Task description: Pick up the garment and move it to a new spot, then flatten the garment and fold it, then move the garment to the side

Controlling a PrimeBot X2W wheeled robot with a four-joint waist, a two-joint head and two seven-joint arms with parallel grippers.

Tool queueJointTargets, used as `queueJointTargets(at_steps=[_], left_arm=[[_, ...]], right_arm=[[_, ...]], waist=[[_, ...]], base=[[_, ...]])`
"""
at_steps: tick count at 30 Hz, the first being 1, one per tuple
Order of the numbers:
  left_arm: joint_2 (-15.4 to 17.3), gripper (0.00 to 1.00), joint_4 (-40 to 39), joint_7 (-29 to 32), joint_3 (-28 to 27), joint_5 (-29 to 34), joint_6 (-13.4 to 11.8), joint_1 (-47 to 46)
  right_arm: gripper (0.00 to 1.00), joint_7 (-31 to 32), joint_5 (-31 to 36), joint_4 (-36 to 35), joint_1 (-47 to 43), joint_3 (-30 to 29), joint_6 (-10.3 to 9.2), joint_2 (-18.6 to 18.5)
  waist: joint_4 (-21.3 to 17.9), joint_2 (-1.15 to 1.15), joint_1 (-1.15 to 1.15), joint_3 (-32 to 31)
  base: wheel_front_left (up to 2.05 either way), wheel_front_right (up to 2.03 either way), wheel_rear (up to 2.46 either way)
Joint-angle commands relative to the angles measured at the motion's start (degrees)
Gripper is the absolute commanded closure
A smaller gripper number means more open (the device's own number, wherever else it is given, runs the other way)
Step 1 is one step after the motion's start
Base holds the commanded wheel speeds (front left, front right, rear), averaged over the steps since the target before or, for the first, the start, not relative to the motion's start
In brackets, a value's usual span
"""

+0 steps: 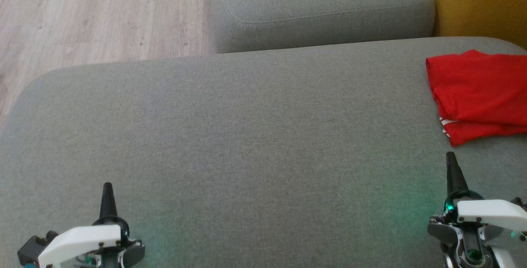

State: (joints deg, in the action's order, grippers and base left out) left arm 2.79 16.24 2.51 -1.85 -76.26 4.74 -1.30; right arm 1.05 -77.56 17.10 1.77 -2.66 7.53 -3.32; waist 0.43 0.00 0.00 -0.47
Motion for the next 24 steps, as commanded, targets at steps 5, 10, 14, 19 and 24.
queueJointTargets(at_steps=[5, 10, 14, 19, 24], left_arm=[[0.1, 1.00, -2.0, 1.1, -2.5, -4.6, 1.0, -3.5], [0.1, 1.00, -2.1, 2.0, -3.2, -8.0, 1.5, -3.9], [0.1, 1.00, -2.1, 2.7, -3.7, -10.7, 1.9, -4.3], [0.1, 1.00, -2.2, 3.5, -4.3, -14.1, 2.5, -4.7], [0.1, 1.00, -2.2, 4.0, -4.7, -15.9, 2.7, -4.9]], right_arm=[[1.00, 1.3, -4.8, -2.6, 3.3, -0.1, -0.04, -0.8], [1.00, 2.1, -8.1, -2.8, 3.6, -0.7, -0.04, -0.8], [1.00, 2.8, -10.8, -2.9, 3.8, -1.3, -0.04, -0.8], [1.00, 3.7, -14.1, -3.1, 4.1, -1.9, -0.04, -0.7], [1.00, 4.2, -15.9, -3.2, 4.3, -2.3, -0.04, -0.7]], waist=[[-0.1, 0.00, 0.00, 0.2], [-0.2, 0.00, 0.00, 0.3], [-0.3, 0.00, 0.00, 0.4], [-0.4, 0.00, 0.00, 0.6], [-0.4, 0.00, 0.00, 0.6]], base=[[0.00, 0.00, 0.00], [0.00, 0.00, 0.00], [0.00, 0.00, 0.00], [0.00, 0.00, 0.00], [0.00, 0.00, 0.00]])
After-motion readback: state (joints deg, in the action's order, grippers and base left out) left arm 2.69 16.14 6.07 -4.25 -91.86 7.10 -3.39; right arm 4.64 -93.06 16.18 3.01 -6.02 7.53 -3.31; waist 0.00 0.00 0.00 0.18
